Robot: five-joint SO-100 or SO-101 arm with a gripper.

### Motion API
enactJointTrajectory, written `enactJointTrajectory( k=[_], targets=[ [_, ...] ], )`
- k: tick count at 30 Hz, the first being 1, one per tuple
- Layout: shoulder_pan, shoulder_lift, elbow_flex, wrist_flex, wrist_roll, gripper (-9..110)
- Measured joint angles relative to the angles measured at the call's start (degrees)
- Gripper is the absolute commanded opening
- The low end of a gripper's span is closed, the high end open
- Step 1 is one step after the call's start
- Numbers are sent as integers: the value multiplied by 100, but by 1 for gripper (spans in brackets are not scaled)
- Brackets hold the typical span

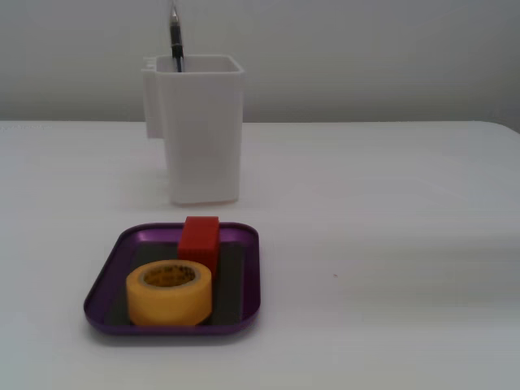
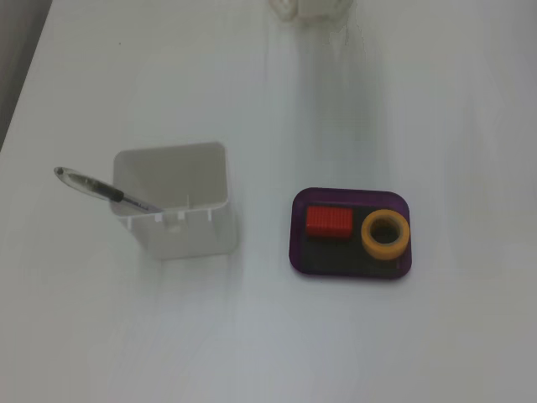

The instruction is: Grab up the yellow tape and put it in the box.

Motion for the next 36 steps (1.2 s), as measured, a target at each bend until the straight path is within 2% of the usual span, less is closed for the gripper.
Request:
enactJointTrajectory(
  k=[8,20,23,30,36],
  targets=[
    [809,2760,3340,-264,79,10],
    [984,6917,8613,-2435,88,10],
    [967,7849,9703,-2628,88,10],
    [896,8104,10872,-2707,1090,10],
    [896,8104,11399,-2716,1389,8]
  ],
)
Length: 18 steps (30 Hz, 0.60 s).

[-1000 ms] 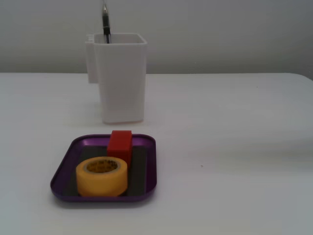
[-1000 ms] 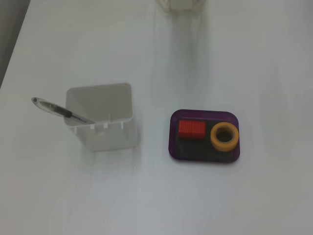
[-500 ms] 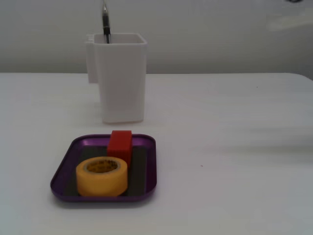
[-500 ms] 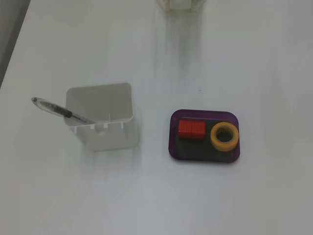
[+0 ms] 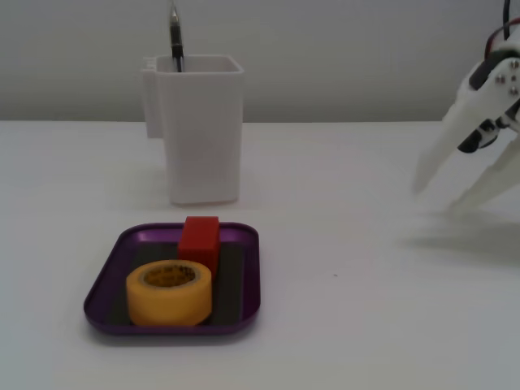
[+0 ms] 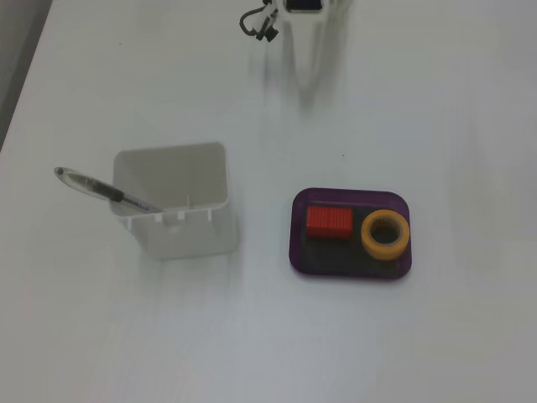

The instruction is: Grab up the yellow tape and put it in the box.

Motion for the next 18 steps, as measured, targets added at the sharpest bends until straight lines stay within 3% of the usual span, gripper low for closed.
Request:
enactJointTrajectory(
  k=[4,18],
  targets=[
    [0,0,114,0,-9,-1],
    [0,0,510,0,-70,-1]
  ],
)
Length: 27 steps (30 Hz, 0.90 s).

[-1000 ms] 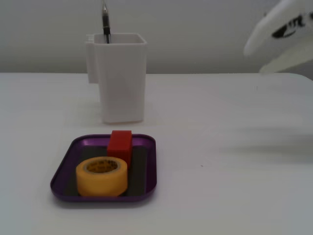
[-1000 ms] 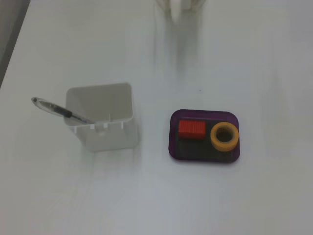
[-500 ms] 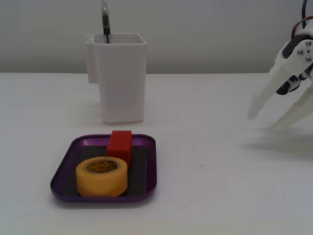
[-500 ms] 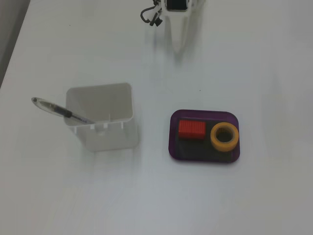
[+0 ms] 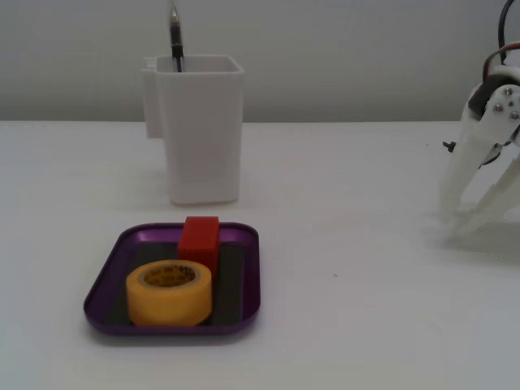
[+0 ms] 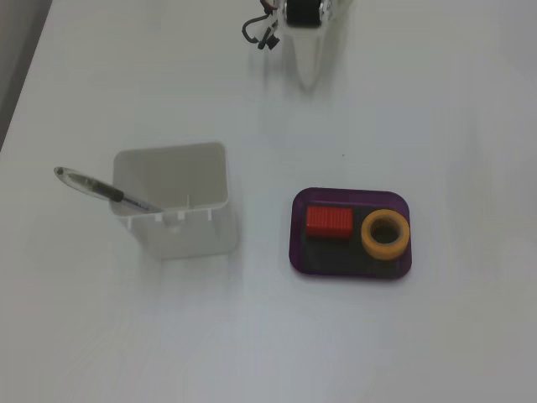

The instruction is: Grab up the yellow tape and put it in the box.

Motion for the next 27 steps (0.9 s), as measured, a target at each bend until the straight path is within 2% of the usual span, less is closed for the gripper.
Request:
enactJointTrajectory(
  k=[8,27],
  targets=[
    [-554,0,334,-35,-325,-1],
    [-589,0,369,-44,-378,0]
  ],
)
